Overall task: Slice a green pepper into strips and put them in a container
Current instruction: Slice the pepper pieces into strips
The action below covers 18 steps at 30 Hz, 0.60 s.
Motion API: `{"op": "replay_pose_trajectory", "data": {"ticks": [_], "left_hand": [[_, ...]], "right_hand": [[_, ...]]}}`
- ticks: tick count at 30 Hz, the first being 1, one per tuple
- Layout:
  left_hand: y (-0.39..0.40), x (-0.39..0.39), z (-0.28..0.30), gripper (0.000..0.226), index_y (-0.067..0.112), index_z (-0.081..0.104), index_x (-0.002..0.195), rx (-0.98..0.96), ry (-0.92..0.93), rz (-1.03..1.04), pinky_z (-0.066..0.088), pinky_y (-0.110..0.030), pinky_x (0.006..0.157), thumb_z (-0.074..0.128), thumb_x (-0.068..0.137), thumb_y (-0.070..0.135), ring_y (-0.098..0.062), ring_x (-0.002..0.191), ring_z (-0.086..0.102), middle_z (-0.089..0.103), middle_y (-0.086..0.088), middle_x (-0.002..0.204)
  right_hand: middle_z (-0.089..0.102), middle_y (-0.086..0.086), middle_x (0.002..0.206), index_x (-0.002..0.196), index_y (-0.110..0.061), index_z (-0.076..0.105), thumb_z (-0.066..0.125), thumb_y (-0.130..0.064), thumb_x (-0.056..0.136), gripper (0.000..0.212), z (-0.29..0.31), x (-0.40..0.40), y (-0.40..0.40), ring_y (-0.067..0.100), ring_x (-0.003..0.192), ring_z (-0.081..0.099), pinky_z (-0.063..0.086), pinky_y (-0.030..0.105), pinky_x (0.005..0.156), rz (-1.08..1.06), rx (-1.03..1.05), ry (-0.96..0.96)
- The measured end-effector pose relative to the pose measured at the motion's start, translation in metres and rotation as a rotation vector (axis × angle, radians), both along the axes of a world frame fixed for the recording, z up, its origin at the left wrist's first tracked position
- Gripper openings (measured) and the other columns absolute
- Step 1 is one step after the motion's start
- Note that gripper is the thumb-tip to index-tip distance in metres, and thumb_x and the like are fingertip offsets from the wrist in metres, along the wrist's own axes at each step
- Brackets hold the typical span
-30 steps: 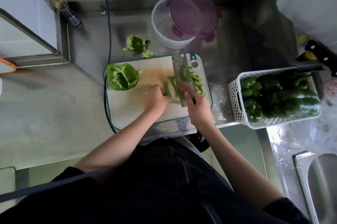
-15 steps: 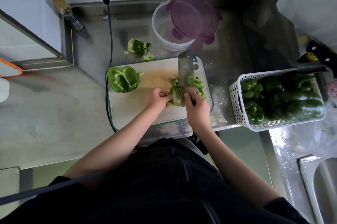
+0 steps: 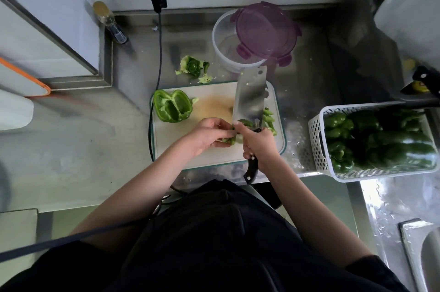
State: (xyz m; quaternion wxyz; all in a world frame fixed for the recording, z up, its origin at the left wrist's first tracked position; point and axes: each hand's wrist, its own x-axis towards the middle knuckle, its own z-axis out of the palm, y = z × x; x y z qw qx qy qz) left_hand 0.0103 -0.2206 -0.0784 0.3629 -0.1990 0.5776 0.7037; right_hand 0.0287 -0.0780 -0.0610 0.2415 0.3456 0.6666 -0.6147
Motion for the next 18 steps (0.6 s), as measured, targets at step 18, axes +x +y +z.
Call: {"op": "replay_pose_trajectory", "data": {"ticks": [18], "left_hand": [[0.008, 0.003, -0.006, 0.006, -0.001, 0.060, 0.088, -0.076, -0.054, -0.018, 0.059, -0.026, 0.062, 0.055, 0.090, -0.003, -0.018, 0.069, 0.063, 0.062, -0.013, 0.080]], "right_hand": [[0.052, -0.001, 0.054, 0.063, -0.015, 0.049, 0.073, -0.027, 0.079, 0.031, 0.000, -0.006, -0.006, 0.018, 0.045, 0.050, 0.044, 0.028, 0.038, 0.260, 0.431, 0.155]]}}
